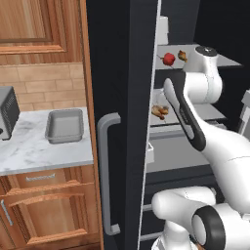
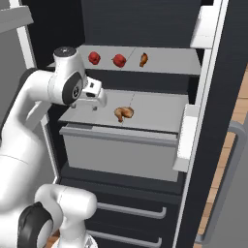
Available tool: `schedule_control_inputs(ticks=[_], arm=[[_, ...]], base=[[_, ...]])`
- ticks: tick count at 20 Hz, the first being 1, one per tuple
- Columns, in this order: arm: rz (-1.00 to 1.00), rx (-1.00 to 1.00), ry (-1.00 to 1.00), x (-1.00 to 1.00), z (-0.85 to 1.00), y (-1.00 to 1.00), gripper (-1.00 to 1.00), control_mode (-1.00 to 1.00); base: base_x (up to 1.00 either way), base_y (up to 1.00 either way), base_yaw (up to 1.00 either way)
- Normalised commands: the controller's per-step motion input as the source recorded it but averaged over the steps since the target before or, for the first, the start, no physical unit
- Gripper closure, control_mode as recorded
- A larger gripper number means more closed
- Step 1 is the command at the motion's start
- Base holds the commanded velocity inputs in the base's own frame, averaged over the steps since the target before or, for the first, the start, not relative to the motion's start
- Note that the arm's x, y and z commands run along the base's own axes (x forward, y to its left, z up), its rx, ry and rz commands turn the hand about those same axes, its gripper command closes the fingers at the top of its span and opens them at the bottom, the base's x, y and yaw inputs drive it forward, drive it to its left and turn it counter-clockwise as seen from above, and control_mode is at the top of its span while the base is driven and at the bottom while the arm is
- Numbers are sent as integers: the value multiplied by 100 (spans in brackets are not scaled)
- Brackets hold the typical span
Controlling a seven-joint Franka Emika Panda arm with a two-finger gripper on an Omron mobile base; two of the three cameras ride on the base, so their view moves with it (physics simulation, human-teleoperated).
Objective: Place one bell pepper and one chicken drumstick in each tupperware on the nearby counter, to pack two identical lunches.
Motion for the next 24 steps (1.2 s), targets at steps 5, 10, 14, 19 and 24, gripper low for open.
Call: schedule_control_inputs(ticks=[5, 10, 14, 19, 24], arm=[[1, 0, -36, -27, 75, -14, -100, -100], [0, -1, -28, -1, 64, -8, -100, -100], [0, 0, -13, 4, 57, -12, -100, -100], [-1, 0, -1, 9, 37, -28, -100, -100], [-3, 0, 0, 23, 14, -25, -100, -100]], base=[[0, 0, 0], [0, 0, 0], [0, 0, 0], [0, 0, 0], [0, 0, 0]])
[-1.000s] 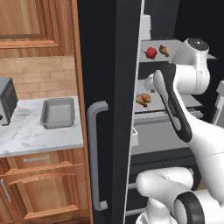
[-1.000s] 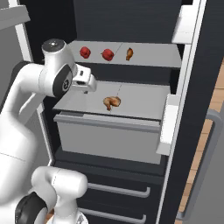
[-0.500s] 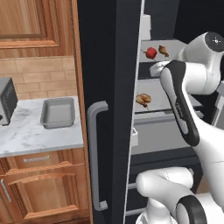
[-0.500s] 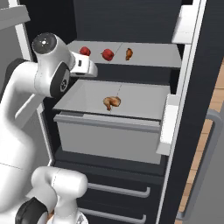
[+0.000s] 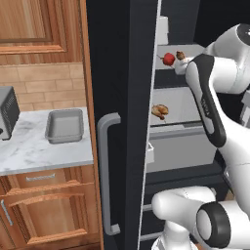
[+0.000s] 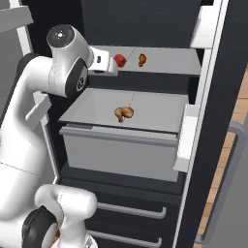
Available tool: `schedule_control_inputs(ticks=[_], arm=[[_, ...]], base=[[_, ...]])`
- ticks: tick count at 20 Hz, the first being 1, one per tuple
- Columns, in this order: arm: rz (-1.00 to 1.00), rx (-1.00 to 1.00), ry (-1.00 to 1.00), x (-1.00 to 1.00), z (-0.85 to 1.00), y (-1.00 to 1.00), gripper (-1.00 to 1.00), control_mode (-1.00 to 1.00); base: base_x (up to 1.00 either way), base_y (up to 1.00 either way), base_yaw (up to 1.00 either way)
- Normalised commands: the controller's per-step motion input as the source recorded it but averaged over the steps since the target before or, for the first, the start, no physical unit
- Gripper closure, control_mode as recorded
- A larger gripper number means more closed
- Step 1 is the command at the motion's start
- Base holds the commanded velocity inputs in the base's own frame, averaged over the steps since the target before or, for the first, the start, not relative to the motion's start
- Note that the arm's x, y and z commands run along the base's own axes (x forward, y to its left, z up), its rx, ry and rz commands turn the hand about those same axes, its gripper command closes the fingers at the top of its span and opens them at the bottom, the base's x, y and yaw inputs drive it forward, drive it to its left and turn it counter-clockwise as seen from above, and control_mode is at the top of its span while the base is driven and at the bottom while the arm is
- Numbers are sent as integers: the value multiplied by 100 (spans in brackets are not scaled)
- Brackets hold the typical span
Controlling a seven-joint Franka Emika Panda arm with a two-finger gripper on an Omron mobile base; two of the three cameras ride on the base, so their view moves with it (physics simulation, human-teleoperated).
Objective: Place one bell pepper and one chicken drumstick in each tupperware on the nearby counter, to pack two identical lunches.
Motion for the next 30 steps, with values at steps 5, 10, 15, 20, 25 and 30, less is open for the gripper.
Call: schedule_control_inputs(ticks=[5, 10, 15, 20, 25, 30], arm=[[-3, 0, 0, 42, 0, -3, -100, -100], [-1, 0, 0, 63, 0, 0, -100, -100], [-1, 0, 0, 74, 0, -19, -100, -100], [0, 1, 0, 64, 0, -14, -100, -100], [0, 0, 6, 61, -2, 0, -100, -100], [0, 0, 8, 54, -9, 0, -100, -100]], base=[[0, 0, 0], [0, 0, 0], [0, 0, 0], [0, 0, 0], [0, 0, 0], [0, 0, 0]])
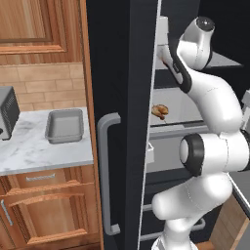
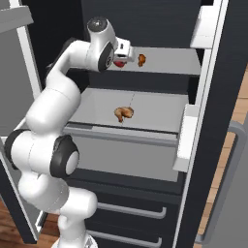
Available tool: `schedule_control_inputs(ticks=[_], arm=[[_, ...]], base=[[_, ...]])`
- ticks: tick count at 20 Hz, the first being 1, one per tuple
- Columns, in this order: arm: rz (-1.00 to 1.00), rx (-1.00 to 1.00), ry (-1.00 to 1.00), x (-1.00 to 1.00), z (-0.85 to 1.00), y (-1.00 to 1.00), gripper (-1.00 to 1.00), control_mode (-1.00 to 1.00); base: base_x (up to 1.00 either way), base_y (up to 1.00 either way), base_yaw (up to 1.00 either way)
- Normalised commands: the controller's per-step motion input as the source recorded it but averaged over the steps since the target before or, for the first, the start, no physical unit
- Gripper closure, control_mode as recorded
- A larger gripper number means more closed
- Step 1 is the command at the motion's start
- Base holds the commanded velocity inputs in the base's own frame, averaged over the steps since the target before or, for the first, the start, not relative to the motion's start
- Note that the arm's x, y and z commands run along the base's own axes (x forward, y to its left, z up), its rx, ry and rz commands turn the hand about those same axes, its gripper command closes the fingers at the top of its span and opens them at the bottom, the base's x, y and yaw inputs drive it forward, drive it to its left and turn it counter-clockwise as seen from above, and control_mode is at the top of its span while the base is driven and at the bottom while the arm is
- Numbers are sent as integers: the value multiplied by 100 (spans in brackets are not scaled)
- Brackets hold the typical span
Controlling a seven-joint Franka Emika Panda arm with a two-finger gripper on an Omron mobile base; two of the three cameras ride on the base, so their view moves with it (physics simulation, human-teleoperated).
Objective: Place one bell pepper and one chicken drumstick in each tupperware on the nearby counter, to pack two identical lunches.
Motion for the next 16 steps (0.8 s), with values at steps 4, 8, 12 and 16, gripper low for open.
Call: schedule_control_inputs(ticks=[4, 8, 12, 16], arm=[[1, 0, 9, 47, -8, 0, -100, -100], [2, 0, 6, 47, -5, -5, -100, -100], [2, 0, 2, 44, -5, -11, -100, -100], [2, 0, 0, 39, -15, -10, -100, -100]], base=[[0, 0, 0], [0, 0, 0], [0, 0, 0], [0, 0, 0]])
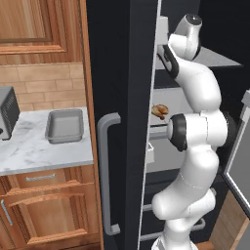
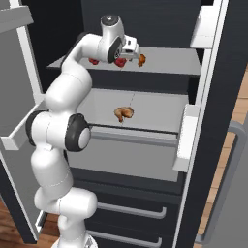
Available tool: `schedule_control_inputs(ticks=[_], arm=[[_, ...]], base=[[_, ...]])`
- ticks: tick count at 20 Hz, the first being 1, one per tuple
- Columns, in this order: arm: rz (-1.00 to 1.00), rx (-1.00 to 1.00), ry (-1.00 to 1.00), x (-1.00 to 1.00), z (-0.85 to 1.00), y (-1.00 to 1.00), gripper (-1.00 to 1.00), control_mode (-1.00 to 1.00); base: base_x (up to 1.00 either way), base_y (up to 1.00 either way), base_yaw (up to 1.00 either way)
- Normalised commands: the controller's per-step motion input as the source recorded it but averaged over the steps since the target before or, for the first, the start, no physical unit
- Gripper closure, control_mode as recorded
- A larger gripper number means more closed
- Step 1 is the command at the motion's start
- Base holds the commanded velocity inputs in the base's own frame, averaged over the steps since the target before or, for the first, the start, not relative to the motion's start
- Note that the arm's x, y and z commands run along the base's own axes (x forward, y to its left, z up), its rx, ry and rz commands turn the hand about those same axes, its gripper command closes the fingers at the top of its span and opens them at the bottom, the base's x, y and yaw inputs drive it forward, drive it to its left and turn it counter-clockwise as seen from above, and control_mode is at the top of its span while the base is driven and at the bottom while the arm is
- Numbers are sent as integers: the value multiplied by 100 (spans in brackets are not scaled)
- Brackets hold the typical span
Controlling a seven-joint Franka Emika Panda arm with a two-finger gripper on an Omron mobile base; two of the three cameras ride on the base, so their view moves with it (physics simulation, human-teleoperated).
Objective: Place one bell pepper and one chicken drumstick in each tupperware on the nearby counter, to pack two identical lunches.
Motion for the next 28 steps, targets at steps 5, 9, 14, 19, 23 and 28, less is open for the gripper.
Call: schedule_control_inputs(ticks=[5, 9, 14, 19, 23, 28], arm=[[0, 0, 0, 6, -37, 0, -100, -100], [0, 0, 0, -1, -46, 0, -100, -100], [0, 0, 0, -4, -53, 4, -100, -100], [0, 0, 0, 7, -41, 0, -100, -100], [0, 0, 0, 22, -48, 4, 100, -100], [0, 0, -5, 25, -32, 0, 100, -100]], base=[[0, 0, 0], [0, 0, 0], [0, 0, 0], [0, 0, 0], [0, 0, 0], [0, 0, 0]])
